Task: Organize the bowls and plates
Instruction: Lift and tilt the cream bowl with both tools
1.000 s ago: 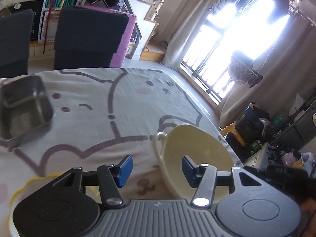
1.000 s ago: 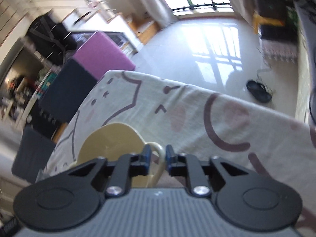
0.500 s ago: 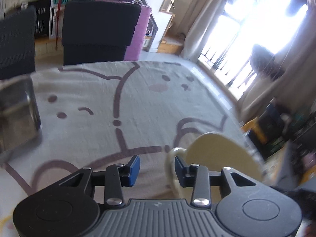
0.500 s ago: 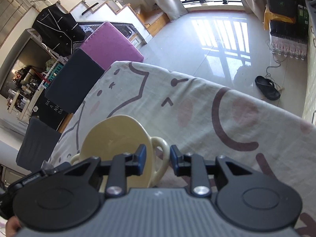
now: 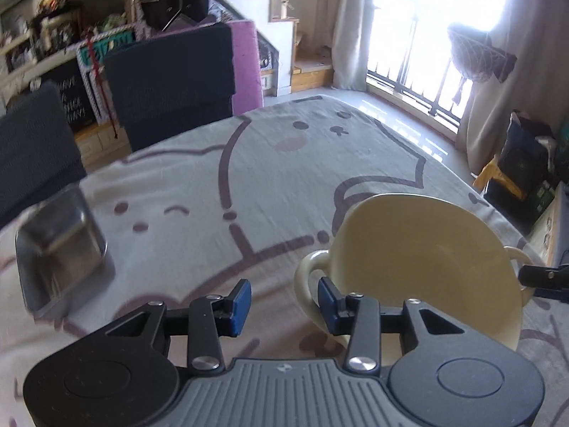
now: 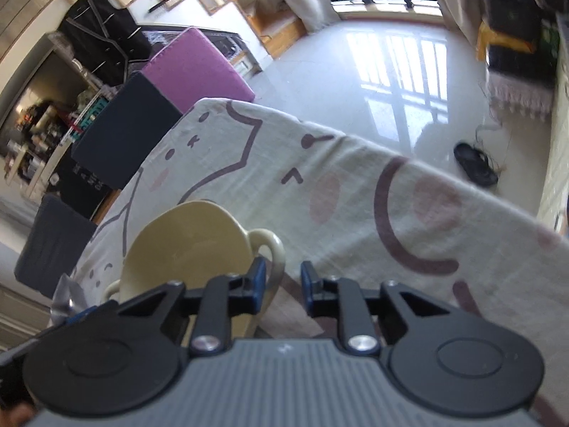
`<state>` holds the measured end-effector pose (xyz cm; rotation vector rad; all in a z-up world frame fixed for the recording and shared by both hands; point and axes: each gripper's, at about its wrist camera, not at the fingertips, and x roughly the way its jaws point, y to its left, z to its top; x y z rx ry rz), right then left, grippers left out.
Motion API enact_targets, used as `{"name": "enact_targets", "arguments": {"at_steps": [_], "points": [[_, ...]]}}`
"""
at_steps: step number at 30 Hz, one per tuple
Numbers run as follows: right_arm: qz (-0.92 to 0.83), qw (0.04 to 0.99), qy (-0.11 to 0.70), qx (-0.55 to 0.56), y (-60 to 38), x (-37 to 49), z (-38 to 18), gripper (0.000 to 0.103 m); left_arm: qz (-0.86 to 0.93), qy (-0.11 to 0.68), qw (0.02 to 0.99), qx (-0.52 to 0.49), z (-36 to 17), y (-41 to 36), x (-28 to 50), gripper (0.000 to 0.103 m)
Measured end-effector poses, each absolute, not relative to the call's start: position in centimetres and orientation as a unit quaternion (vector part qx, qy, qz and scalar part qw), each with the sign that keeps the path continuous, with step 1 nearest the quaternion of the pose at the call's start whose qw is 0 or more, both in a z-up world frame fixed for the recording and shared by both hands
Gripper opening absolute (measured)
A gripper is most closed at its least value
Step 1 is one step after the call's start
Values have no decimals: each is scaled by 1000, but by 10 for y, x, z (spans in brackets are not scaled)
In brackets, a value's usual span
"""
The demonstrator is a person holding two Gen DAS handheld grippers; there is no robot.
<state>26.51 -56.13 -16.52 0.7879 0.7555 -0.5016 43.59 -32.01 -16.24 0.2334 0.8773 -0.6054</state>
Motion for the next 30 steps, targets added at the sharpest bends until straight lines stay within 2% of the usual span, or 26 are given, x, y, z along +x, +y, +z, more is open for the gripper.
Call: {"name": "enact_targets", "arguments": {"at_steps": [7,10,12,14,16,19,21,22,23,24,28,30], "points": [[-227,816,375,376,-558,259,-163,25,-300,424,846,124,-159,-303,417,44],[-226,813,396,361,-552,257,-160,24,-310,440,840,72,-157,-290,420,43],[-226,820,404,337,-545,259,-156,25,-330,445,832,18,-153,-282,423,46],[-215,832,396,324,-543,261,-153,27,-350,449,822,-28,-150,-278,426,58],[-199,840,380,331,-543,261,-150,53,-358,458,812,-53,-150,-282,429,70],[-198,845,376,325,-542,267,-150,56,-349,463,813,-54,-154,-288,431,71],[-205,846,379,314,-541,272,-152,55,-349,466,812,-52,-159,-292,431,69],[-207,845,382,311,-541,274,-153,55,-351,466,811,-53,-161,-293,431,65],[-208,845,384,309,-542,275,-155,55,-352,466,810,-53,-163,-293,431,55],[-207,845,385,308,-543,275,-156,55,-351,468,809,-52,-165,-294,432,50],[-199,845,385,314,-548,276,-160,36,-332,484,809,-31,-177,-297,438,22],[-201,844,386,312,-550,275,-162,32,-334,489,805,-32,-180,-294,441,22]]}}
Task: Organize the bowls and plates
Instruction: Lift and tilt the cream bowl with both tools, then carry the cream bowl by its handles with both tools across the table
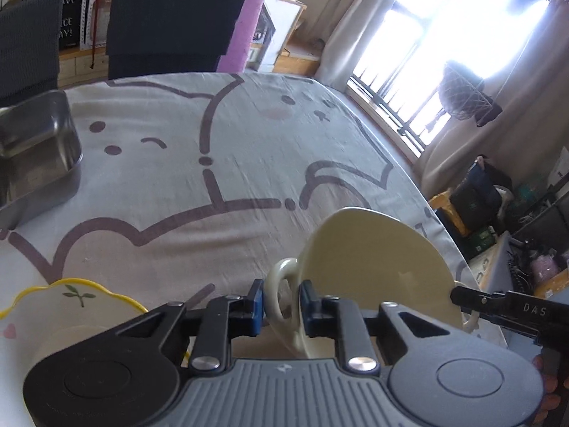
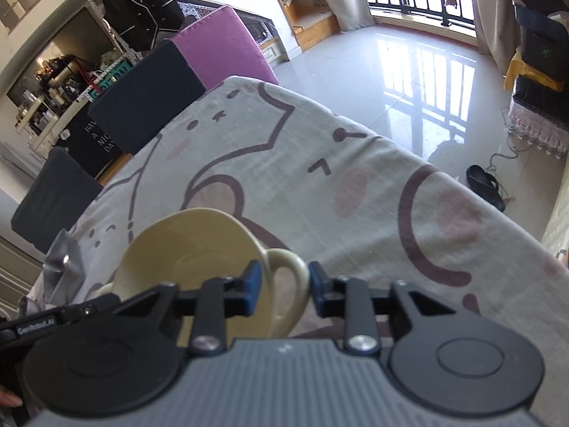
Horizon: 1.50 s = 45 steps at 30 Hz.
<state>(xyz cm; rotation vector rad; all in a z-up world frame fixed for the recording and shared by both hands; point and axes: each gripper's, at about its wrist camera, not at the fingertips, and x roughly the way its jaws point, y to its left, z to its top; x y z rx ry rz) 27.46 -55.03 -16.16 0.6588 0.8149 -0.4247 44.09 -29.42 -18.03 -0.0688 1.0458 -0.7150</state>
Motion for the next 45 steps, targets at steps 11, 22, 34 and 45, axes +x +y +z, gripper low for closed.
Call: {"name": "enact_targets", "arguments": {"at_steps": [11,22,34,45], "points": [[-185,851,404,279,-544,279,-164,32,-345,511,786,-49,-190,-296,452,21],[-160,851,417,276,-548,280,-169,32,-374,514,772,1,-190,-307,459,23],[-168,856,416,255,-543,285,-169,32,-366,483,795,30,-189,-314,449,25],[-169,871,398,235,-533,281,-155,32,-359,471,806,19,-176,-305,441,26]]}}
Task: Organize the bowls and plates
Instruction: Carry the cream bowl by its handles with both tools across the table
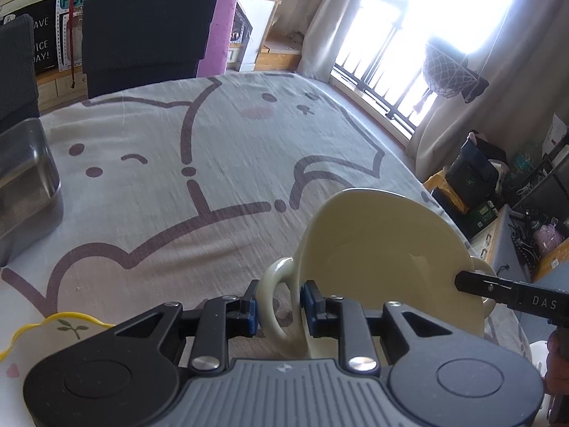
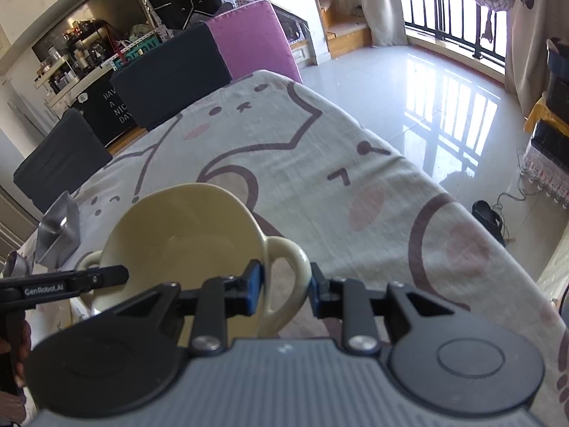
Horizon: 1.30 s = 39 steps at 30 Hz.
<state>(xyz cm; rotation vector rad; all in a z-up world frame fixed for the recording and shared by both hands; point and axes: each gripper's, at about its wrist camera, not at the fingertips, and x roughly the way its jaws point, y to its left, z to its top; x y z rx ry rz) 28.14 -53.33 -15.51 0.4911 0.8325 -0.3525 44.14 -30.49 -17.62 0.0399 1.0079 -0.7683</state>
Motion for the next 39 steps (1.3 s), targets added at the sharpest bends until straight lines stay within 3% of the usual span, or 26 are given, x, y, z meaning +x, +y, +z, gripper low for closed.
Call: {"name": "enact_targets", "arguments": {"at_steps": [16,39], "points": [[-145,889,362,239,-499,267,-105,32,-328,436,838,14,-108,-253,406,26],[-8,916,355,186,-377,266,-59,32,-201,409,889,-37,-47,-72,328,26]]}}
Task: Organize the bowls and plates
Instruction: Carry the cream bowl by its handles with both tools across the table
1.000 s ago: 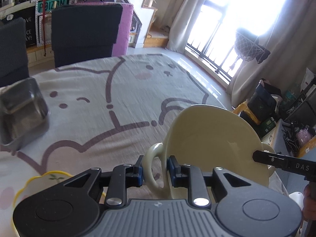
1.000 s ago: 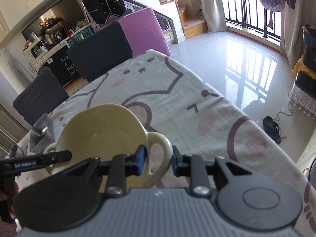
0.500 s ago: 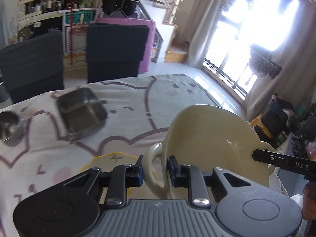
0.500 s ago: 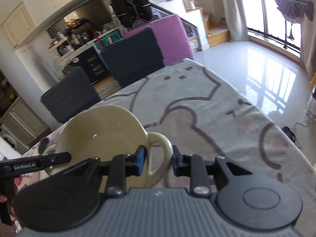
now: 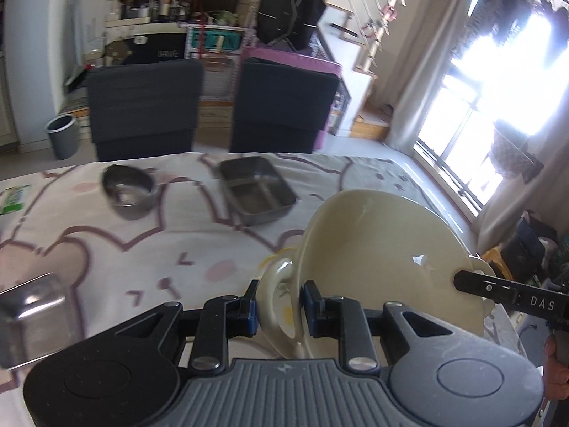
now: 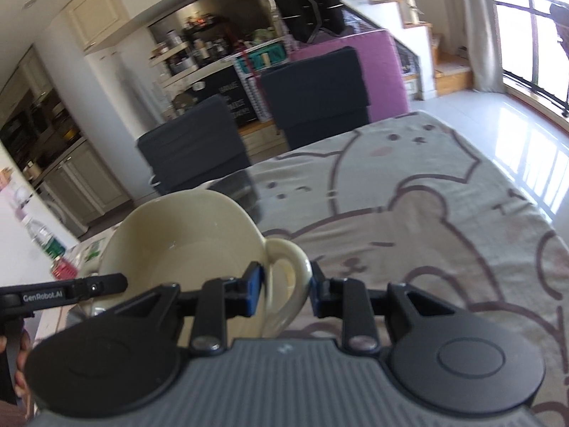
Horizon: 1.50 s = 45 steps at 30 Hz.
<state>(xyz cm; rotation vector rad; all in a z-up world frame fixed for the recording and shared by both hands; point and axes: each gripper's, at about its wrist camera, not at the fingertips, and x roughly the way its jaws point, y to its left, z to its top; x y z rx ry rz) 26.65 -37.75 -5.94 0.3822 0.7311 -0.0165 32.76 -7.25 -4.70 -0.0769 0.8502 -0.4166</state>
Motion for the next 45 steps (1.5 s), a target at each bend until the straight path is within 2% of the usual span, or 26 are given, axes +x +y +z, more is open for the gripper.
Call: {"name": "enact_targets", "arguments": {"at_steps": [11,21,38,45], "points": [[48,916,364,160,-322,272,-55,32,-146,407,899,-64,-44,7,292,26],[78,904,397,138,-282,283,-72,32,-111,429,891,-100,-73,58,279,26],[64,877,466,100,-252,300,-110,32,-112,494,851,-143,-133,74,296,27],[60,873,479,72,-242,303,-118,32,-92,513,842,-138,-148,73,302,30]]}}
